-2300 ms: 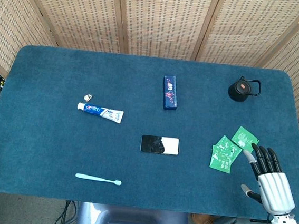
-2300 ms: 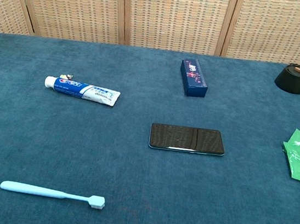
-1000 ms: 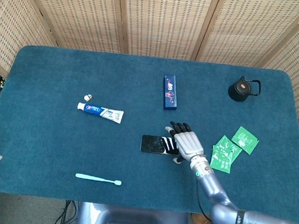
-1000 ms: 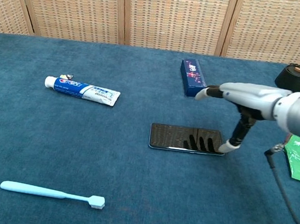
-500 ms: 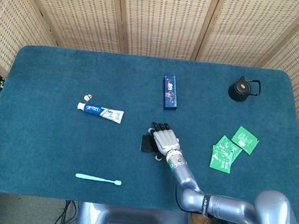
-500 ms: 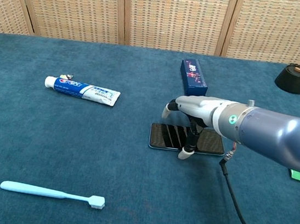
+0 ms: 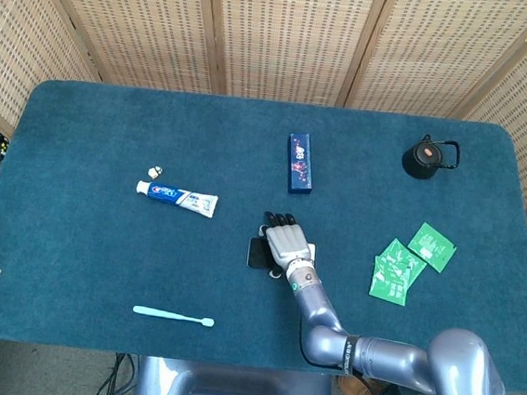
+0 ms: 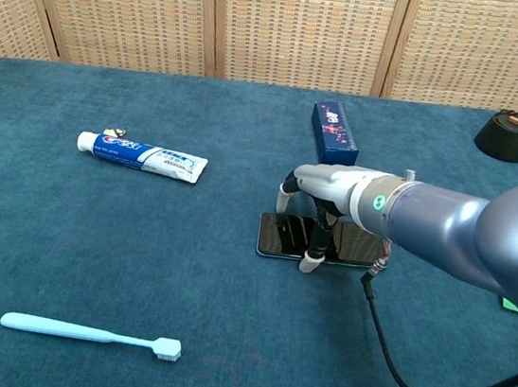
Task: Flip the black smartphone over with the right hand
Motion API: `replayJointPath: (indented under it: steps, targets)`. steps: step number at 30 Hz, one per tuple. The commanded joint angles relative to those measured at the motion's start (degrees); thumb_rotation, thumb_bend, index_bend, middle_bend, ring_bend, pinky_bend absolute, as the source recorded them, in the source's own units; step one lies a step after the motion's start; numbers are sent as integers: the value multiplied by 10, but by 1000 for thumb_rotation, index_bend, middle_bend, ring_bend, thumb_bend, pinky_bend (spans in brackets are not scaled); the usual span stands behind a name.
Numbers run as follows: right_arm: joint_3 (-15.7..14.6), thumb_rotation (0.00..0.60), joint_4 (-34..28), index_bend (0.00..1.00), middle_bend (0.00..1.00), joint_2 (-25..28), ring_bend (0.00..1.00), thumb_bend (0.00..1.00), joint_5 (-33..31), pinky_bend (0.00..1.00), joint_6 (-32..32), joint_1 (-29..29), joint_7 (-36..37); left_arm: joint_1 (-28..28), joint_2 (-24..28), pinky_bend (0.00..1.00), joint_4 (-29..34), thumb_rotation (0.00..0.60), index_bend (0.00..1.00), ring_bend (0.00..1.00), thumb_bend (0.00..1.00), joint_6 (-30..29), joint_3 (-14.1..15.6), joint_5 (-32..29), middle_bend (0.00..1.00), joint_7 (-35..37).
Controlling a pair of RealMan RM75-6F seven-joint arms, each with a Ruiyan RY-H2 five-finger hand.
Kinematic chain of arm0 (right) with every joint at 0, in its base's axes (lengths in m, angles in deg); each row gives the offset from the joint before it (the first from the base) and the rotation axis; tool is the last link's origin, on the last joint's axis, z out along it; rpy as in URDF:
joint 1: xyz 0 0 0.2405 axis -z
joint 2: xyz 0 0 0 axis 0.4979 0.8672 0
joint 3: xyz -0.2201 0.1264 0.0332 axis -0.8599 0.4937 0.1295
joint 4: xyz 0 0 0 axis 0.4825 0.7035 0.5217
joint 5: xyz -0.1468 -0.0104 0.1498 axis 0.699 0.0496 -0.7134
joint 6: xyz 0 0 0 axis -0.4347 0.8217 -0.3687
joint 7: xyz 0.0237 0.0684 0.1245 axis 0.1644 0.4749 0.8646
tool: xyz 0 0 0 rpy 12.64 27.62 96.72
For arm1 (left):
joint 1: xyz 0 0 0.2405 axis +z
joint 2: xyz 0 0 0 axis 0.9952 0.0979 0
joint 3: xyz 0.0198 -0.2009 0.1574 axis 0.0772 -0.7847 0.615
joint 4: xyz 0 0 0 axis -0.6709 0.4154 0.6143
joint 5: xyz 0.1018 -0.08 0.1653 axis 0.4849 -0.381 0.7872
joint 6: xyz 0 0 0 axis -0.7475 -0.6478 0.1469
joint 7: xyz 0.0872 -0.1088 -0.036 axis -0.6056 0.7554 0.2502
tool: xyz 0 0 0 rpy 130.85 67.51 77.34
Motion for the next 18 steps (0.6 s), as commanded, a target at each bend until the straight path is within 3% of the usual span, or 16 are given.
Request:
replayJointPath:
  steps: [1, 18]
  targets:
    - [1, 600, -7, 669, 0, 4, 0, 416, 4, 0, 4, -1, 5, 0, 0, 0, 0, 600, 0, 0, 0, 0, 0, 0, 0, 0]
    - [15, 600, -63, 707, 5, 29, 0, 415, 110, 0, 35, 31, 107, 5, 2, 0, 2, 600, 0, 0, 0, -10, 4, 12, 0, 4]
